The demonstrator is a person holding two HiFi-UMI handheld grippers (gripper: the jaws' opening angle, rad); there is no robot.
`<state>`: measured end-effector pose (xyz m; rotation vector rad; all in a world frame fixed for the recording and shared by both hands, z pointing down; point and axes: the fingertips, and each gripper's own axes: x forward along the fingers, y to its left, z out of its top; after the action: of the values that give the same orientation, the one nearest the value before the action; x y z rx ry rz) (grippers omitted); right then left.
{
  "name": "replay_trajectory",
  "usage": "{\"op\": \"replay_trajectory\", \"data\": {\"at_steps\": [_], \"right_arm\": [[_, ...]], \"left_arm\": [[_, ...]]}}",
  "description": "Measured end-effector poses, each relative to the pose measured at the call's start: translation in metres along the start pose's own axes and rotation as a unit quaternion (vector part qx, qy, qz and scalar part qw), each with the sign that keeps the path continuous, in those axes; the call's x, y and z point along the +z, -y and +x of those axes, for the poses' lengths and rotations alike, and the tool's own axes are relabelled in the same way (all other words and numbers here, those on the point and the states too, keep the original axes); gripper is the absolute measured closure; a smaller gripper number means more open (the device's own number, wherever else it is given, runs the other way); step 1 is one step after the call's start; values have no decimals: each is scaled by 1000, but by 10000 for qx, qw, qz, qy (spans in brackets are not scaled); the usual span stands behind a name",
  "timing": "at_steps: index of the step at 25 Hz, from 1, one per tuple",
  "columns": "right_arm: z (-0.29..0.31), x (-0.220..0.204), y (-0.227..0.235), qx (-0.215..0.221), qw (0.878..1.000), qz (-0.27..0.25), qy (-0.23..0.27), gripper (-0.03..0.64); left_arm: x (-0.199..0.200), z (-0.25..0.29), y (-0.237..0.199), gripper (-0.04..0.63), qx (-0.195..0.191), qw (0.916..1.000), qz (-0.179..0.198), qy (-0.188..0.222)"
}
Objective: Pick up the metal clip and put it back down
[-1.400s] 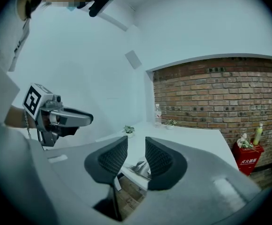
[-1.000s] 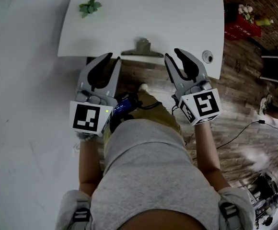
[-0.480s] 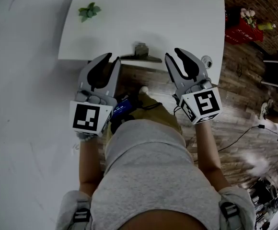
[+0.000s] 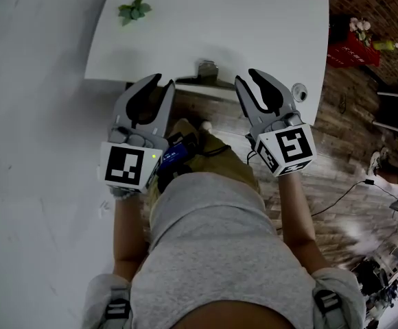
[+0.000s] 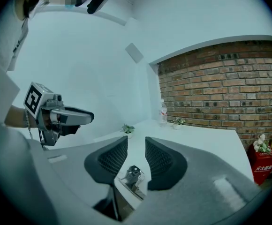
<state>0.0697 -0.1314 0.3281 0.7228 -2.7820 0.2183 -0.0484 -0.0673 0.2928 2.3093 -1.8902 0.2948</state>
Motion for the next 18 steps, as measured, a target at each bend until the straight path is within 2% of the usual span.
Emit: {"op": "replay_trajectory", "data": {"at_steps": [6, 11, 18], "right_arm": [[15, -5, -3, 63, 9999, 33, -109, 503], [29, -19, -5, 155, 9992, 4, -361, 472], [49, -47, -4, 329, 9966, 6, -762, 459]], "left_arm": [[-15, 2, -9, 508, -16, 9996, -146, -249], [-28, 3, -18, 503, -13, 9989, -261, -380], [-40, 8, -25, 494, 0, 9983, -402, -413]]}}
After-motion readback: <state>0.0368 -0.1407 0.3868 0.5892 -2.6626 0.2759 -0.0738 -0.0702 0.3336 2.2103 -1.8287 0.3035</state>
